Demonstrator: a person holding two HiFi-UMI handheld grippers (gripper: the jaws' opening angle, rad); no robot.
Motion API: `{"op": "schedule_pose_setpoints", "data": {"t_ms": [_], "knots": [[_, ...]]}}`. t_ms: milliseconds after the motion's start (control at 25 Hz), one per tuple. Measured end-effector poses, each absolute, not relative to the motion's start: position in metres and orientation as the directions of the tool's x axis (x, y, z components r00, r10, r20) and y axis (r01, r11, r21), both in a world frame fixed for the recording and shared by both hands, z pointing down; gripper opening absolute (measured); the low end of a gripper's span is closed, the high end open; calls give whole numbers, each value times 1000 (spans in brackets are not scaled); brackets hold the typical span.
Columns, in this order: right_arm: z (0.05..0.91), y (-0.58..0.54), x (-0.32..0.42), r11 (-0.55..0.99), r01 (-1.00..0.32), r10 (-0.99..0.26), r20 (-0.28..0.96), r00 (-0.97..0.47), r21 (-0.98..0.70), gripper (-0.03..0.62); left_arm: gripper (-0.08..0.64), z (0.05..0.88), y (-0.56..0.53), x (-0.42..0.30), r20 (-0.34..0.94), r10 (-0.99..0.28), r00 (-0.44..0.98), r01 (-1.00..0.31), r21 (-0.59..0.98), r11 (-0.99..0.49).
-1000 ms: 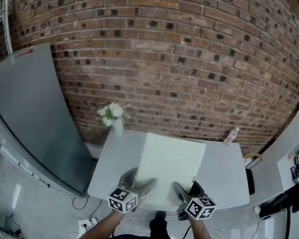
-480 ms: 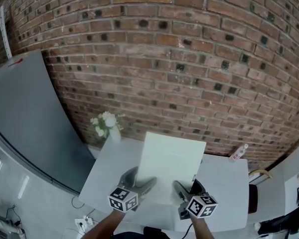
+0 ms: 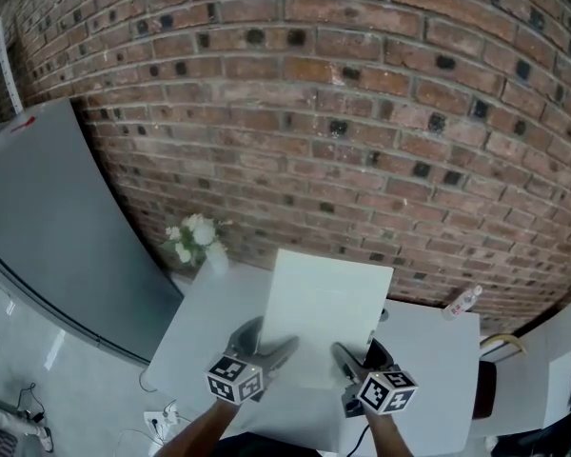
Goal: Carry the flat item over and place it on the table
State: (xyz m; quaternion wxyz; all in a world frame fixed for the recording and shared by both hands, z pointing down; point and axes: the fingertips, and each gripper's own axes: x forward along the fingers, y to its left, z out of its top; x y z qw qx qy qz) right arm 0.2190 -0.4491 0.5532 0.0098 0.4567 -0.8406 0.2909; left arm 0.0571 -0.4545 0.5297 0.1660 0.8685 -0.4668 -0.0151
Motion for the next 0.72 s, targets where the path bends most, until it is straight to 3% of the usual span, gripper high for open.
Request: {"op": "schedule_pose_setpoints", "data": {"t_ms": [720], "knots": [[566, -468, 224, 364, -802, -777, 321, -542, -474, 397, 403, 549, -481, 59, 142, -788, 599, -774, 357, -523]]}}
